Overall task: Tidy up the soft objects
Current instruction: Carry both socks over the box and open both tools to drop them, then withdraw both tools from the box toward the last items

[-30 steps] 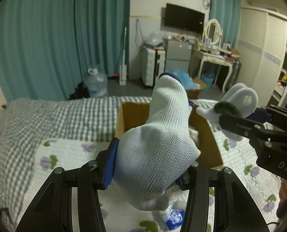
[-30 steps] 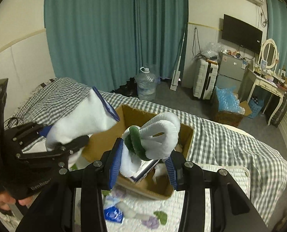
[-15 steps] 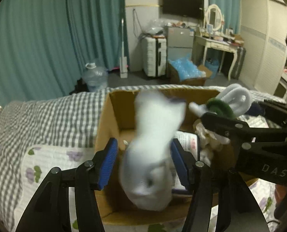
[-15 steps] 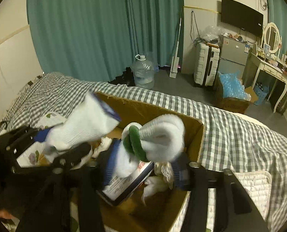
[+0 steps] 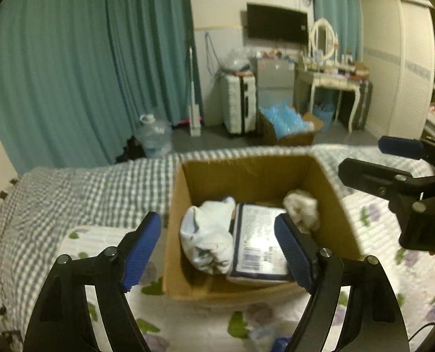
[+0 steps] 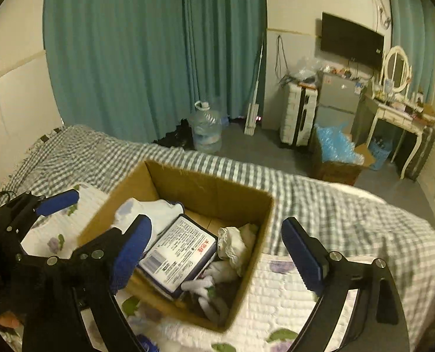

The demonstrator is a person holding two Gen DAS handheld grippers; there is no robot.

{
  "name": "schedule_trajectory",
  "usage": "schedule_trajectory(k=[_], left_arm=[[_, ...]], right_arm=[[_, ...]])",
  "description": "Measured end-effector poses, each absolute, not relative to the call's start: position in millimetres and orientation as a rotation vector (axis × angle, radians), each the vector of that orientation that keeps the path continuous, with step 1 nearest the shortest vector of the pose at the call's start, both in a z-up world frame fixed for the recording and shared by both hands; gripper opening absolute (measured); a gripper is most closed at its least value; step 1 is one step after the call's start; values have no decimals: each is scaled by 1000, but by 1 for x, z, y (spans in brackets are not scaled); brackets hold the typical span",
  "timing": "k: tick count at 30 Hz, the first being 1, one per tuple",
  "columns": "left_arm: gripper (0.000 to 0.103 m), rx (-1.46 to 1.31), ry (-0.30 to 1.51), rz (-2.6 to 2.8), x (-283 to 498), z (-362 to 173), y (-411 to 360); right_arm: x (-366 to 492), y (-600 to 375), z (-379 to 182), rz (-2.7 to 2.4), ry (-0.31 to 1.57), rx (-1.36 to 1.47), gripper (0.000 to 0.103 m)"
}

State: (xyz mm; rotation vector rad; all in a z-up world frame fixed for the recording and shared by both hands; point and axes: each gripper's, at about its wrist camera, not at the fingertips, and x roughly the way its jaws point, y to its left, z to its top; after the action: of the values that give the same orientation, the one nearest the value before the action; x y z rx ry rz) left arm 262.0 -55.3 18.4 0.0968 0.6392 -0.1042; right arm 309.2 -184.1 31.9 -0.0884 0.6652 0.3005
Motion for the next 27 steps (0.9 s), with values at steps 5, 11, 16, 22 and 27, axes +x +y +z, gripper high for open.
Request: schedule_trajectory(k=[5,11,16,22,27], left_arm=[[81,84,549,-80,209,74,-51],[99,41,460,-83,145,130,-36],[100,65,392,-93,101,146,-35],[100,-9,403,-71,77,118,-23],[100,-54,440,-3,84,75,-13]], right_arm=[[253,-192,90,279,584,-117,91],[173,-197,154,241,479,-165,100],[123,-197,177,245,456,-157,103],[97,-204,148,260,519,-128,103],[104,-205,85,289,620,-108,103]])
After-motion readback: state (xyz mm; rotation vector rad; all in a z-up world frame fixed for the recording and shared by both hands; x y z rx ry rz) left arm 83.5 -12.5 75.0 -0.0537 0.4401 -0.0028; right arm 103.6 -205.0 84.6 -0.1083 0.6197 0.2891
